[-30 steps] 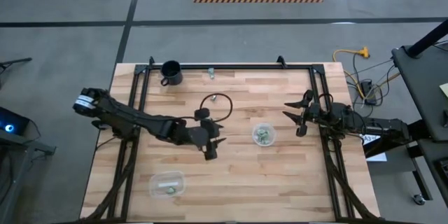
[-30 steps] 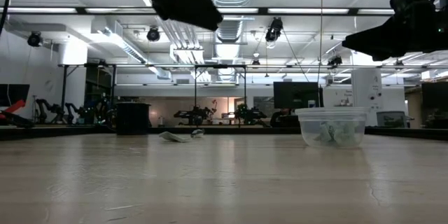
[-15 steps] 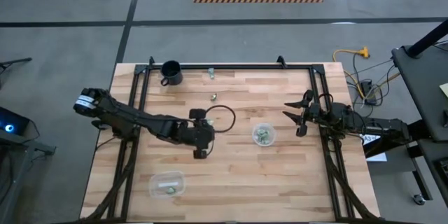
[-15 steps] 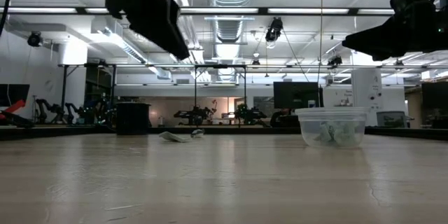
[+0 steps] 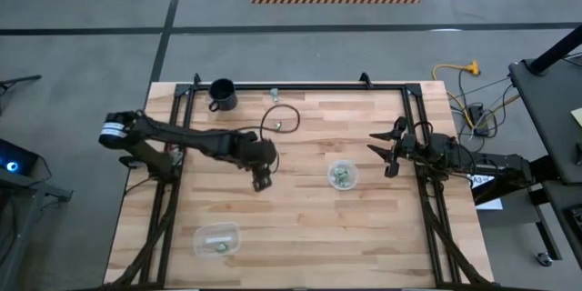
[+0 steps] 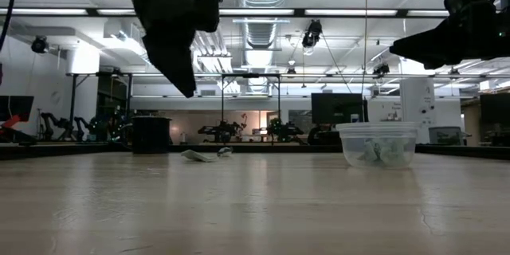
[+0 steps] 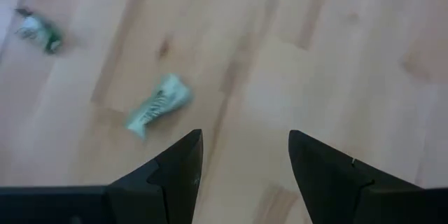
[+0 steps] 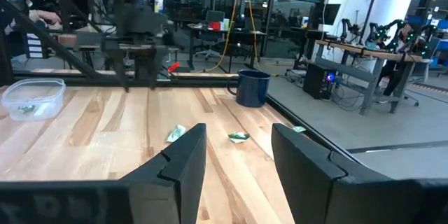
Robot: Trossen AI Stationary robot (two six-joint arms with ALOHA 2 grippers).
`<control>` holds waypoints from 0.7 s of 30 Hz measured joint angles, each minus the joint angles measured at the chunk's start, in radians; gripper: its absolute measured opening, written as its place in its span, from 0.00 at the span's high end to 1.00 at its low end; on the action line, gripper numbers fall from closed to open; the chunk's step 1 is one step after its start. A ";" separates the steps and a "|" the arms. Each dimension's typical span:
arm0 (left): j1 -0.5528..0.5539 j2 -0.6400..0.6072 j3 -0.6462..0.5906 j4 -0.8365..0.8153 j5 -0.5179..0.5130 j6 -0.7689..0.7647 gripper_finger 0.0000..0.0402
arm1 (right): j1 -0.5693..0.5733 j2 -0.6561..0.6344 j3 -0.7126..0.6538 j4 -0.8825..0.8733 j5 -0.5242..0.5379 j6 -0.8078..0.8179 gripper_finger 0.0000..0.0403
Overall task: Pick and place Stevia / Truvia into bins
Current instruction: Put the white stevia packet into the left transparent container
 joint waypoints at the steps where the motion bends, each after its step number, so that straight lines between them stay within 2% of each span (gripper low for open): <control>1: 0.018 0.007 0.002 0.000 0.000 -0.050 0.52 | 0.000 0.000 0.000 0.000 0.000 0.000 0.62; 3: 0.058 0.023 0.003 -0.016 0.006 -0.187 0.52 | 0.000 0.001 0.000 0.000 0.000 0.000 0.62; 5: 0.097 0.041 0.011 -0.007 0.057 -0.259 0.52 | 0.000 0.001 0.000 0.000 0.000 0.000 0.62; 8: 0.133 0.073 0.021 -0.010 0.133 -0.282 0.52 | 0.000 0.001 0.000 0.001 0.000 0.000 0.62; 12: 0.158 0.120 0.023 -0.005 0.142 -0.367 0.52 | -0.001 0.000 0.000 0.001 0.000 0.000 0.62; 21: 0.184 0.220 0.039 -0.019 0.157 -0.366 0.52 | 0.000 0.000 0.000 0.001 0.000 0.000 0.62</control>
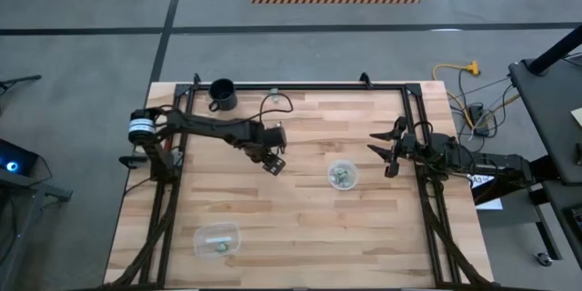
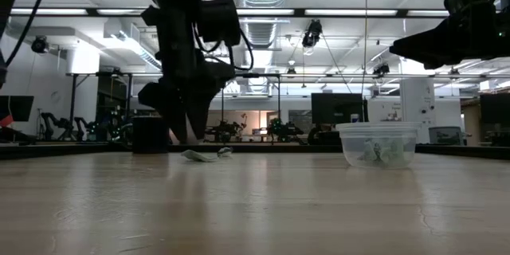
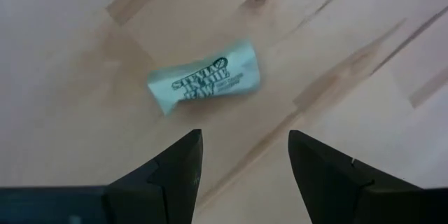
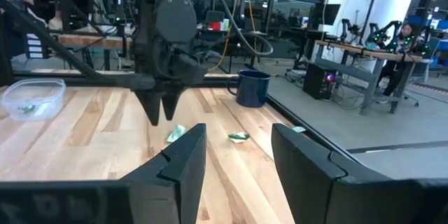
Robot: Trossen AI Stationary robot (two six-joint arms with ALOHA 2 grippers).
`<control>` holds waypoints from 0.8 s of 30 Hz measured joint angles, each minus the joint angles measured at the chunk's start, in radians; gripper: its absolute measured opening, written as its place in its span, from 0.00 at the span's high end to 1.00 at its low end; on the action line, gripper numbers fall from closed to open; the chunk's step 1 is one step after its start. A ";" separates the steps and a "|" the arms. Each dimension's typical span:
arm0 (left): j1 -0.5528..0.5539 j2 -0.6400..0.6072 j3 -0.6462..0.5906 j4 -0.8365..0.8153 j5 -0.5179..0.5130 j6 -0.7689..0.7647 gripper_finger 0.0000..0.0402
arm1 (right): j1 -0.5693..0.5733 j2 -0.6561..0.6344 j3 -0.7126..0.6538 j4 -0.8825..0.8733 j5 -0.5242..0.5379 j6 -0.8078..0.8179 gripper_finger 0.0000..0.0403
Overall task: Pick and place Stevia / Truvia into bins
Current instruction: Put the white stevia packet into the left transparent container
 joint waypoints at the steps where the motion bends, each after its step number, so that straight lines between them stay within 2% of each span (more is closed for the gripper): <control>1: 0.002 0.009 0.008 0.001 0.000 0.002 0.52 | 0.000 0.000 0.000 0.000 0.000 0.000 0.62; 9: 0.013 0.072 0.126 -0.037 -0.059 0.051 0.52 | 0.000 0.000 0.000 0.000 0.000 0.000 0.62; 13: 0.013 0.093 0.177 -0.148 -0.099 0.056 0.52 | 0.000 0.000 0.000 -0.001 0.000 0.000 0.62; 24: 0.017 0.104 0.183 -0.190 -0.116 0.050 0.52 | 0.000 0.000 0.000 -0.001 0.000 0.000 0.62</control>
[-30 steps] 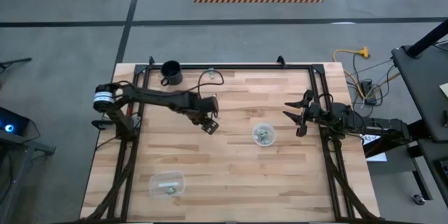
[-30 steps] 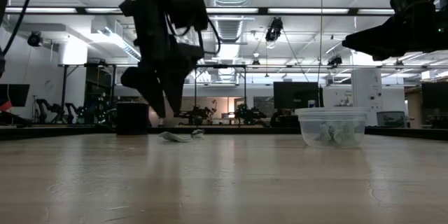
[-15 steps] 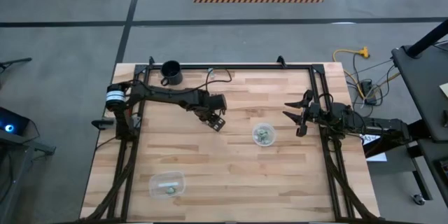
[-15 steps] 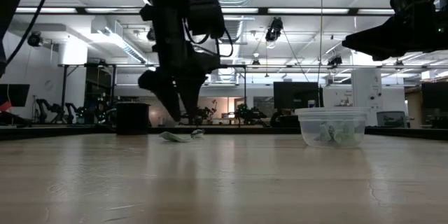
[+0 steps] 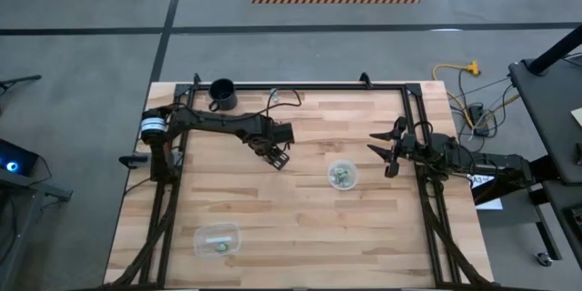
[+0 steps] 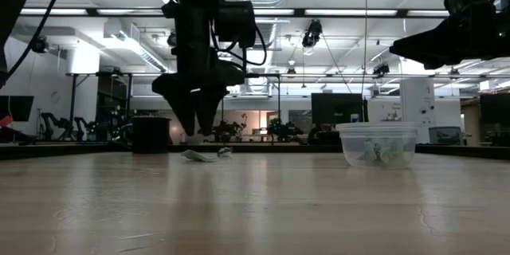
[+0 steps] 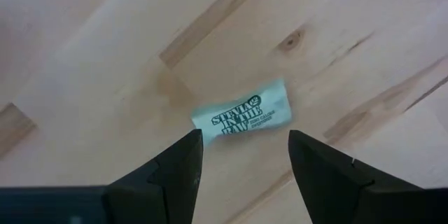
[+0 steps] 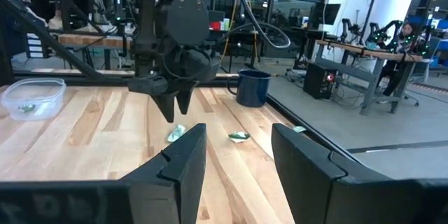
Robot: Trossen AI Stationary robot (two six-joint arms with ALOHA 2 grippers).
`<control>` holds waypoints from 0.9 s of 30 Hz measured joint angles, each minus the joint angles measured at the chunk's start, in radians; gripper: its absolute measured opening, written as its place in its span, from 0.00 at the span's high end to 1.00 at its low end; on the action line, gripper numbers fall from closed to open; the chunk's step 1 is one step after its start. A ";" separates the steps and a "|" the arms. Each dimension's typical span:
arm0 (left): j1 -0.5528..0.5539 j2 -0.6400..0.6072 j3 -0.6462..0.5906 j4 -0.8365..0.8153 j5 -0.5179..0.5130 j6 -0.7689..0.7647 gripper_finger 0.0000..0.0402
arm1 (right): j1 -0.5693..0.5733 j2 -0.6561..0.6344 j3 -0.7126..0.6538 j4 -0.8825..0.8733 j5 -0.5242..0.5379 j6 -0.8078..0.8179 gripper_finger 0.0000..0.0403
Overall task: Pick and place Stevia / Truvia into bins
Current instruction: Put the white stevia packet into the left transparent container
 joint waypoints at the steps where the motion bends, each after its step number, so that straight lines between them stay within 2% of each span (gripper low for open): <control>1: 0.000 0.006 0.000 0.002 0.000 0.000 0.52 | 0.000 0.000 0.000 0.000 0.000 0.000 0.62; 6: 0.009 0.058 -0.001 0.018 0.005 0.000 0.52 | 0.000 0.001 0.000 0.000 0.000 0.000 0.62; 15: 0.017 0.182 0.002 0.065 0.075 0.007 0.52 | 0.000 0.005 0.000 0.000 -0.001 0.000 0.62; 22: 0.018 0.190 0.002 0.080 0.084 0.009 0.52 | 0.000 0.005 0.000 0.000 0.000 0.000 0.62; 25: 0.019 0.189 0.008 0.077 0.088 0.027 0.56 | 0.000 0.005 0.000 0.000 0.000 0.000 0.62; 27: 0.019 0.189 0.011 0.079 0.094 0.032 0.63 | 0.000 0.005 0.000 0.000 0.000 0.000 0.62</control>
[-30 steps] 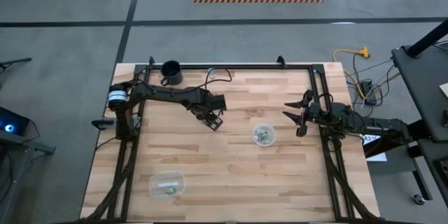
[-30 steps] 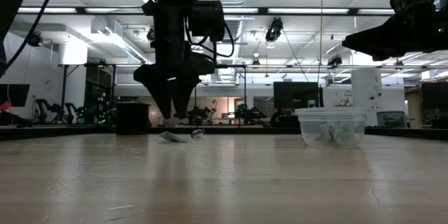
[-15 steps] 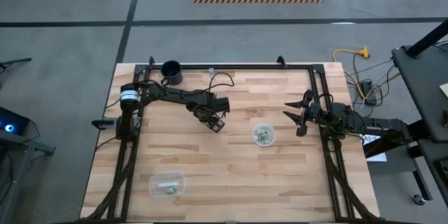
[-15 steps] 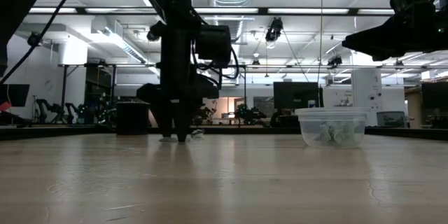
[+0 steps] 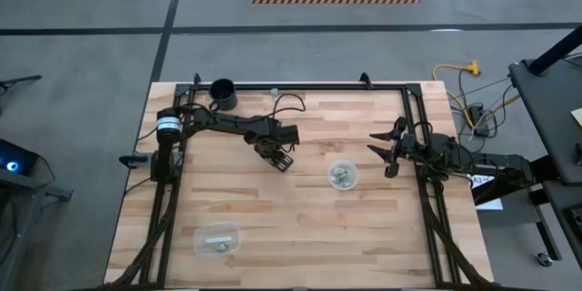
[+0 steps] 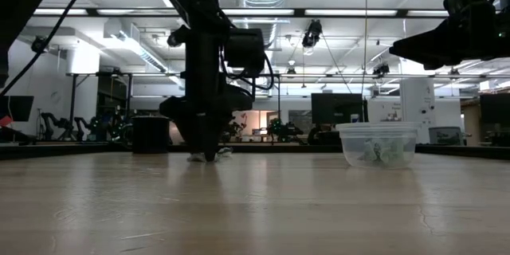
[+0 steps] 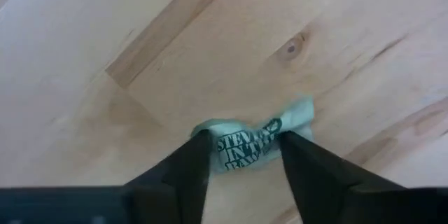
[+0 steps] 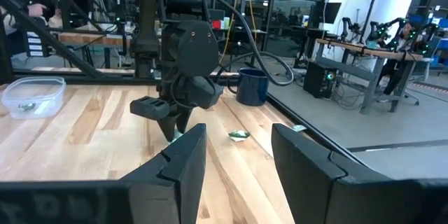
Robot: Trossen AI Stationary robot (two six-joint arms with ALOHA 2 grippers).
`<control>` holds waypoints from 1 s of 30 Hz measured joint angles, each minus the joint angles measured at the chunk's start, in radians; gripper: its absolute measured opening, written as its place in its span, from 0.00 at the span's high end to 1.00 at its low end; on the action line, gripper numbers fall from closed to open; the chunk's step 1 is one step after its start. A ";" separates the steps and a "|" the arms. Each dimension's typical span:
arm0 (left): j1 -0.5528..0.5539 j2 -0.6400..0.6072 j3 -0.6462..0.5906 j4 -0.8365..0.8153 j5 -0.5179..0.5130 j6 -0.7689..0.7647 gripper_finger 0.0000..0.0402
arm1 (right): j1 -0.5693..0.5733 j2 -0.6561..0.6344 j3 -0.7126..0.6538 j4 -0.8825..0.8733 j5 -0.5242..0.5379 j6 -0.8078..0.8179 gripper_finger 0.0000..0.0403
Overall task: Pick and place Stevia / Truvia into bins
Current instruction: Put the white stevia packet into the left transparent container
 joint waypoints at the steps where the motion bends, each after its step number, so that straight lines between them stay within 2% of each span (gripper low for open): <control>1: 0.000 0.000 0.002 0.001 0.004 0.000 0.67 | 0.000 0.000 0.000 0.000 0.000 0.000 0.62; 5: 0.001 0.001 0.001 0.008 0.054 0.010 0.90 | 0.000 0.000 0.000 0.000 0.000 0.000 0.62; 7: 0.000 0.001 0.002 0.008 0.070 0.038 0.97 | 0.000 0.000 0.000 0.000 0.000 0.000 0.62; 16: -0.003 -0.016 0.023 -0.001 0.066 0.111 0.99 | 0.000 0.000 0.000 0.000 0.000 0.000 0.62; 21: -0.019 -0.063 0.011 0.006 -0.027 0.137 0.99 | 0.000 0.000 0.000 0.000 0.000 0.000 0.62; 30: -0.047 -0.148 -0.007 0.002 -0.042 0.135 0.99 | 0.000 0.000 0.000 0.000 0.000 0.000 0.62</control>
